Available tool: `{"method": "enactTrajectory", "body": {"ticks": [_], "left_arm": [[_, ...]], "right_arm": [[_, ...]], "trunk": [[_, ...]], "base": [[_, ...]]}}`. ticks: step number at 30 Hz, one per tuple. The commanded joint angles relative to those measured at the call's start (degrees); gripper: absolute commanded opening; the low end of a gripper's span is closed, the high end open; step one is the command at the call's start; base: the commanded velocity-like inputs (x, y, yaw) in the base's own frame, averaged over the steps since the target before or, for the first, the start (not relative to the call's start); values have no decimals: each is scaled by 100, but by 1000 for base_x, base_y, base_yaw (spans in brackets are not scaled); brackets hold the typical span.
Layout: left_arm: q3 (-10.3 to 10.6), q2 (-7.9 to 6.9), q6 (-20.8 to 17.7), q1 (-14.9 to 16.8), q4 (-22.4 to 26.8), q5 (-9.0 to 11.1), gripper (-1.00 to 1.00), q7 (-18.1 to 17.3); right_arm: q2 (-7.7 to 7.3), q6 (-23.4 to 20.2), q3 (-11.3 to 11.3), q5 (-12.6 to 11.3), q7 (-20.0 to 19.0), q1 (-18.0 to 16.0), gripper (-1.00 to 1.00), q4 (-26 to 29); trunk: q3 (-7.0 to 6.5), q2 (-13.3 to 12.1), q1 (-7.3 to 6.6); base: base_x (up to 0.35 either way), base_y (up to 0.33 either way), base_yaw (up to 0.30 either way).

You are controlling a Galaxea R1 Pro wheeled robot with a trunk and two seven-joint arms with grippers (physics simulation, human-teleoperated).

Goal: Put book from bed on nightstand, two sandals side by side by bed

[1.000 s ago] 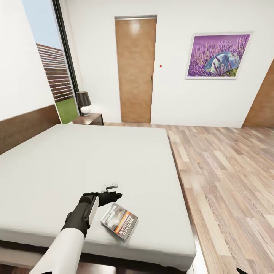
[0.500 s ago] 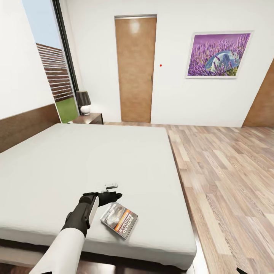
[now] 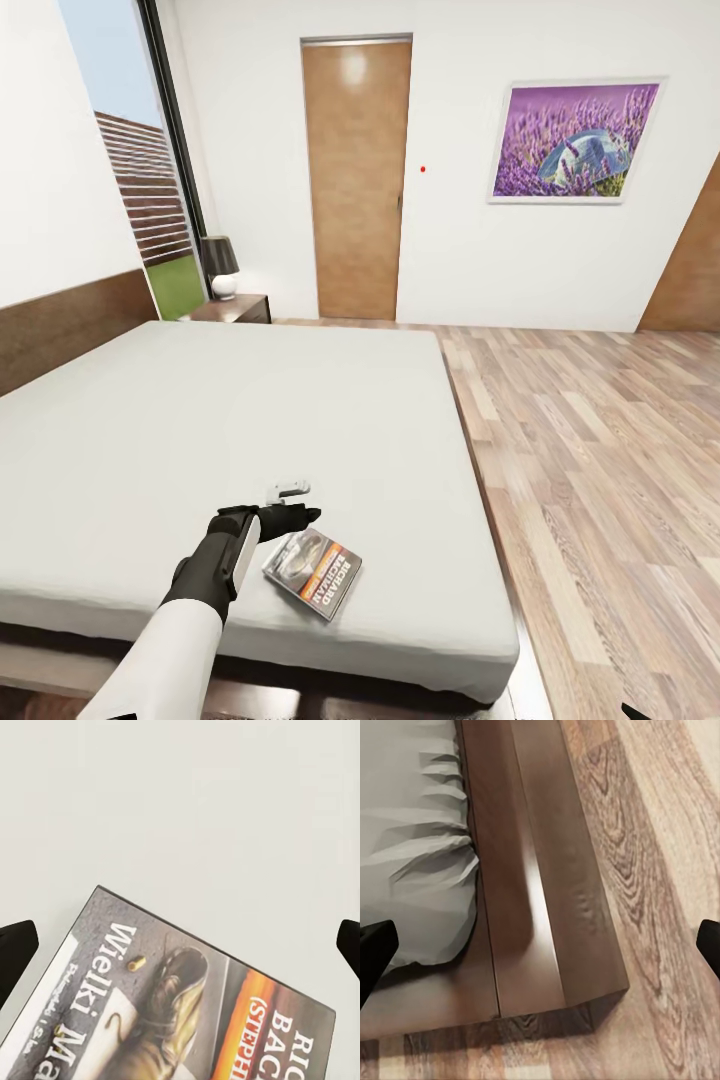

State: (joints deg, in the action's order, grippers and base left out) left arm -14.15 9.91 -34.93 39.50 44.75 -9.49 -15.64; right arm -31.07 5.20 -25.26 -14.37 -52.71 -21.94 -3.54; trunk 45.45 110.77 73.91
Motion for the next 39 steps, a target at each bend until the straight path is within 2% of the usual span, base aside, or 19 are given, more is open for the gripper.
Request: {"method": "enactTrajectory", "body": {"ticks": [1,19,26,39], "left_arm": [[-36,9,-23,5,8,-61,100,-53],[-37,9,-23,5,8,-59,100,-53],[-37,9,-23,5,8,-61,100,-53],[-40,9,-16,5,8,-61,100,-53]], "right_arm": [[-4,54,48,-49,-20,-13,100,-30],[-4,55,48,-49,-20,-13,100,-28],[-5,52,48,-49,-20,-13,100,-28],[-4,53,50,-49,-20,-13,100,-27]], "trunk": [[6,3,-1],[6,3,-1],[131,284,153],[131,284,153]], "base": [[0,0,0],[0,0,0],[0,0,0],[0,0,0]]}}
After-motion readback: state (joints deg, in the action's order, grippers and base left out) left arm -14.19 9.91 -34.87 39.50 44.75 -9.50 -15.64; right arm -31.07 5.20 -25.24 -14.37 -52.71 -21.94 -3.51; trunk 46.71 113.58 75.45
